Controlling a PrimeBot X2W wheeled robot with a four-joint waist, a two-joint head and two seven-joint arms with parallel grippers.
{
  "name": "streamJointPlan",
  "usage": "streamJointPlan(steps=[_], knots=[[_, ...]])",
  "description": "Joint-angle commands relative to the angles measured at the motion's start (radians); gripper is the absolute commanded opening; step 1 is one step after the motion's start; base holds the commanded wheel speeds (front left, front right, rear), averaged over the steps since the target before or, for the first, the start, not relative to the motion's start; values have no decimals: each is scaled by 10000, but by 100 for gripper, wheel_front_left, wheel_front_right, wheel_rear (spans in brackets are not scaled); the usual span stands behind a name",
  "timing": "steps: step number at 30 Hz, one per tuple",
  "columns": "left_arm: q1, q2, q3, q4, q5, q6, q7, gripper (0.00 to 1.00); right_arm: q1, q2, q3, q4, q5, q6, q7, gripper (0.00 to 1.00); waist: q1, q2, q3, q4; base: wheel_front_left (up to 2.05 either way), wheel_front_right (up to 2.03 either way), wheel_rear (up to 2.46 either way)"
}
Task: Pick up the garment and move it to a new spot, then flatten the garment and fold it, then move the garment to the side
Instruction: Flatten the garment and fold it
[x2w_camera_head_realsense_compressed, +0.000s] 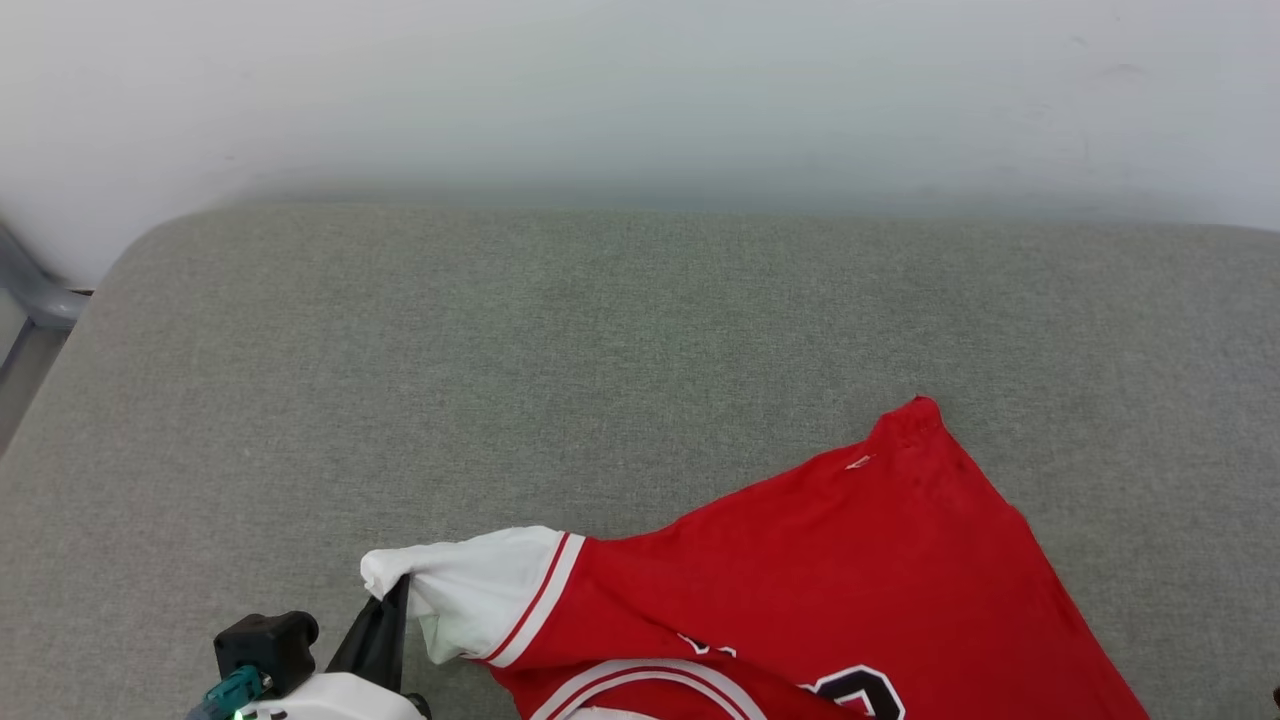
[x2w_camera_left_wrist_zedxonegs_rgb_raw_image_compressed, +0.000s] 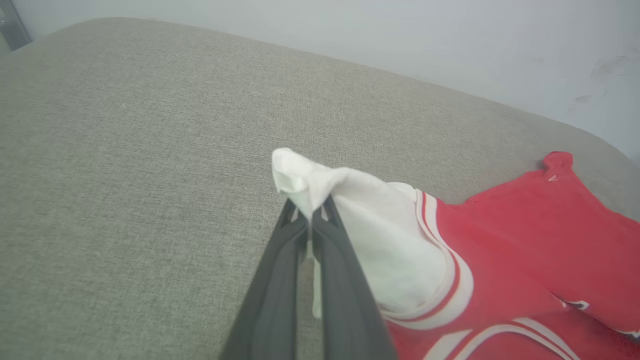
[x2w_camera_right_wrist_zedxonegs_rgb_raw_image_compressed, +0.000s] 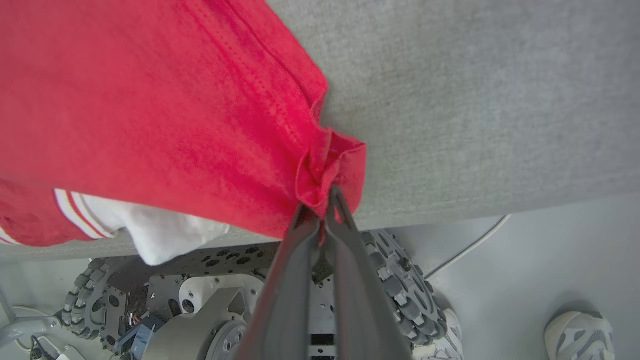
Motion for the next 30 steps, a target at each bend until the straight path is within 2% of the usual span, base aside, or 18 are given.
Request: streamJointPlan(steps=[1, 3, 4, 5, 7, 11, 15, 20, 22, 25, 27, 30], knots=[[79, 36, 47, 5, -23, 23, 12, 0, 143, 71, -31, -95, 5, -7, -65, 0, 2, 0, 22, -39, 0, 0, 0], [62, 60, 68, 3, -43, 46, -4, 0, 438, 287, -185, -132, 145, -7, -239, 0, 2, 0, 79, -103, 0, 0, 0], [30, 63, 68, 8, -51, 38, -18, 0, 545, 329, -301, -80, 78, -7, -407, 26, 2, 0, 113, -125, 0, 0, 0], [-108, 109, 34, 25, 3, 17, -22, 0, 492, 447, -360, 47, 197, -7, -1255, 100, 2, 0, 253, -188, 0, 0, 0], [-183, 61, 16, 30, -20, 20, -43, 0, 372, 459, -229, 229, 420, -6, -2024, 100, 2, 0, 341, -200, 0, 0, 0], [-341, 45, -58, -1, 64, 7, -94, 0, -163, 450, 0, 561, 710, -6, -4258, 100, 2, 0, 554, -147, 0, 0, 0], [-544, 10, -117, -50, 94, -43, -161, 0, -909, 445, 305, 706, 516, -6, -6487, 100, 2, 0, 767, -45, 0, 0, 0], [-854, -78, -199, -97, 100, -126, -248, 0, -2093, -84, 954, 1157, 220, -6, -8561, 100, 2, 0, 1121, 140, 0, 0, 0], [-1000, -118, -233, -91, 115, -175, -302, 0, -2616, -420, 1309, 1545, 181, -6, -8819, 100, 2, 0, 1287, 231, 0, 0, 0], [-1226, -198, -306, -70, 93, -270, -392, 0, -3535, -1060, 1934, 2209, 184, -7, -8497, 100, 2, 0, 1578, 393, 0, 0, 0], [-1400, -220, -367, -45, 98, -348, -431, 0, -4168, -1533, 2387, 2601, 321, -6, -7836, 100, 2, 0, 1814, 519, 0, 0, 0], [-1670, -268, -446, 36, 122, -464, -490, 0, -5111, -2225, 3211, 2964, 553, -6, -6161, 100, 2, 0, 2150, 684, 0, 0, 0]])
